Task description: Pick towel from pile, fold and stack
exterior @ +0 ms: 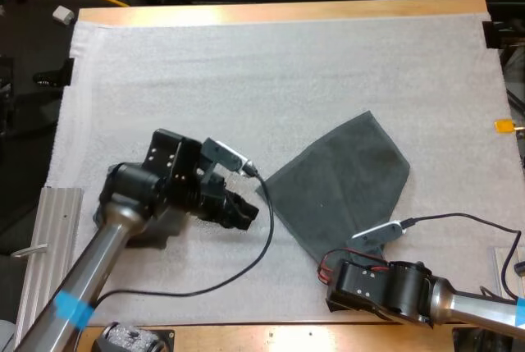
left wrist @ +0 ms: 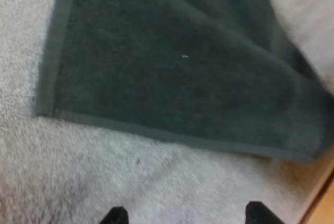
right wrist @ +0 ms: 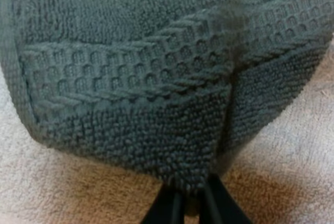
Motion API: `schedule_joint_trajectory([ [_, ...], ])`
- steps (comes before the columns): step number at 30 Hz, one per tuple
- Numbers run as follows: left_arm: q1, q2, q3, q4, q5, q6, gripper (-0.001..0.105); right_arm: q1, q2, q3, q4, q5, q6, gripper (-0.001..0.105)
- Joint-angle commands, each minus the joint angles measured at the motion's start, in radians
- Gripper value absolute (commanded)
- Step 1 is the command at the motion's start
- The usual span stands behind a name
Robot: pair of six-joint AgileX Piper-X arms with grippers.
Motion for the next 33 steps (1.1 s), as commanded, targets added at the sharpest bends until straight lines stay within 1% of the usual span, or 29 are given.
schedule_joint_trajectory([
  [1,-0.009,0.09,-0.005,-0.07,0.009,-0.009,0.047,0.001,-0.011,0.002,0.025,0.013,0.005,0.0],
  [4,-0.017,0.157,-0.003,-0.116,0.005,-0.009,0.047,0.001,-0.012,0.002,0.021,0.016,0.007,0.0],
  [5,-0.01,0.136,-0.004,-0.109,-0.002,-0.005,0.047,0.002,-0.006,-0.002,0.015,0.004,0.01,0.001],
  [6,-0.01,0.151,-0.003,-0.125,-0.01,-0.006,0.047,0.003,-0.008,0.0,0.014,0.002,0.016,0.001],
  [14,-0.011,0.307,-0.003,-0.229,-0.065,-0.012,0.047,0.002,-0.005,0.001,0.012,-0.002,0.031,0.001],
  [18,-0.016,0.357,-0.004,-0.269,-0.075,-0.022,0.047,0.004,-0.004,0.003,0.012,-0.003,0.036,0.001],
  [21,-0.036,0.38,-0.006,-0.299,-0.097,-0.026,0.047,0.001,-0.005,0.004,0.008,-0.007,0.038,0.001],
  [25,-0.077,0.417,-0.021,-0.314,-0.157,-0.02,0.047,0.002,-0.008,0.0,0.011,-0.005,0.039,0.001],
  [28,-0.102,0.455,-0.057,-0.303,-0.203,-0.017,0.047,0.002,-0.012,0.0,0.012,-0.005,0.039,0.001],
  [30,-0.094,0.453,-0.04,-0.312,-0.188,-0.018,0.047,0.003,-0.008,-0.001,0.003,-0.013,0.035,0.0],
  [33,-0.094,0.476,-0.035,-0.328,-0.221,-0.019,0.047,0.002,-0.008,0.0,0.0,-0.02,0.037,0.0],
])
